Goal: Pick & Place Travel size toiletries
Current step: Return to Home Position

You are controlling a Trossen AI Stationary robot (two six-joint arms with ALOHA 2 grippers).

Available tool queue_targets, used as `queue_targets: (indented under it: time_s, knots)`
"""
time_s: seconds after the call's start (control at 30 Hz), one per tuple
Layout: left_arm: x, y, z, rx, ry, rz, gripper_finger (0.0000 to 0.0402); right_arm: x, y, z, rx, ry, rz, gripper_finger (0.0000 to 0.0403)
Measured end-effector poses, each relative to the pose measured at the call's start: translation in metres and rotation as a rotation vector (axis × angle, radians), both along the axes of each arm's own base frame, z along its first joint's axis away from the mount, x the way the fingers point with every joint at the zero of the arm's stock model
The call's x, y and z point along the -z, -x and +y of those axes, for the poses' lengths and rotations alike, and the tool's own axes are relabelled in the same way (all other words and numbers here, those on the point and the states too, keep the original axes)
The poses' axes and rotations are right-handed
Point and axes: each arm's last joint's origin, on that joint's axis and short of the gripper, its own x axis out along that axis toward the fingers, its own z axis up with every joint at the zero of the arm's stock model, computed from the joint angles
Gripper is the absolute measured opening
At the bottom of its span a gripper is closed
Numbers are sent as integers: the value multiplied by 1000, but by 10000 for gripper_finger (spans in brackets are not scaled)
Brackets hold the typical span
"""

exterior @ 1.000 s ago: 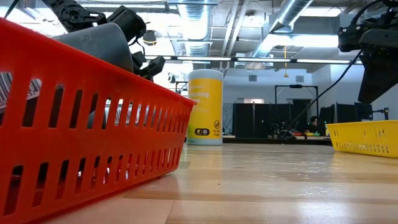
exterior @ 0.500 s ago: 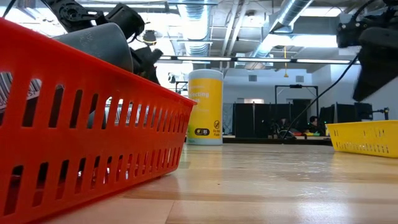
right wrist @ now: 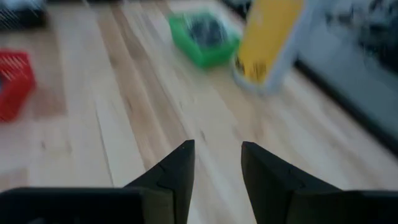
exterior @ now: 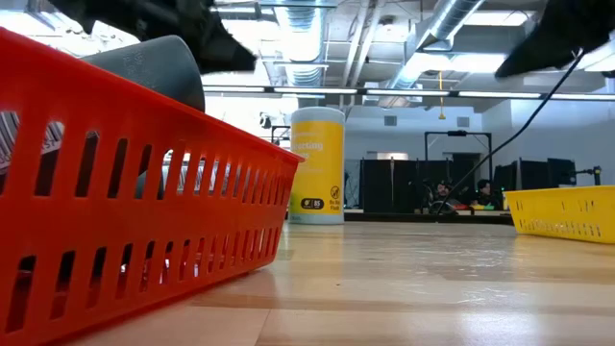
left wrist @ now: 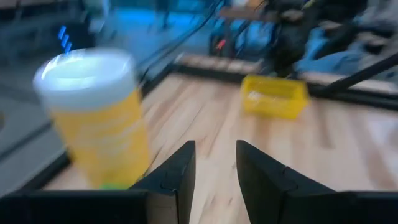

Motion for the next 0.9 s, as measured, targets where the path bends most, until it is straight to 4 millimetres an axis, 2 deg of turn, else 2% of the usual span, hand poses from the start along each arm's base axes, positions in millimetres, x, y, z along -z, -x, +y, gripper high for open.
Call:
queue_targets:
  time_s: [0.1, 0.2, 0.33, 0.43, 0.53, 0.67, 0.77, 0.9]
  knots:
    - [1, 8, -11, 63, -65, -93, 107, -13, 2, 2, -66, 38, -79, 110]
    - [12, 16, -14, 82, -83, -154, 106, -28, -1, 4, -134, 46, -159, 100]
    - [31, 26, -12, 86, -80, -180, 107, -42, -13, 4, -235, 108, -209, 91]
    - [42, 32, -12, 84, -74, -211, 108, -46, -23, -5, -285, 119, -214, 86]
    - [51, 37, -12, 120, -71, -232, 107, -37, -33, -20, -303, 114, -219, 80]
    - [52, 44, -13, 144, -77, -265, 106, -21, -33, -44, -262, 87, -223, 74]
    - [54, 54, -13, 146, -98, -281, 107, -11, -22, -58, -214, 68, -230, 73]
    - [57, 72, -12, 144, -103, -333, 106, -8, -5, -64, -210, 60, -296, 72]
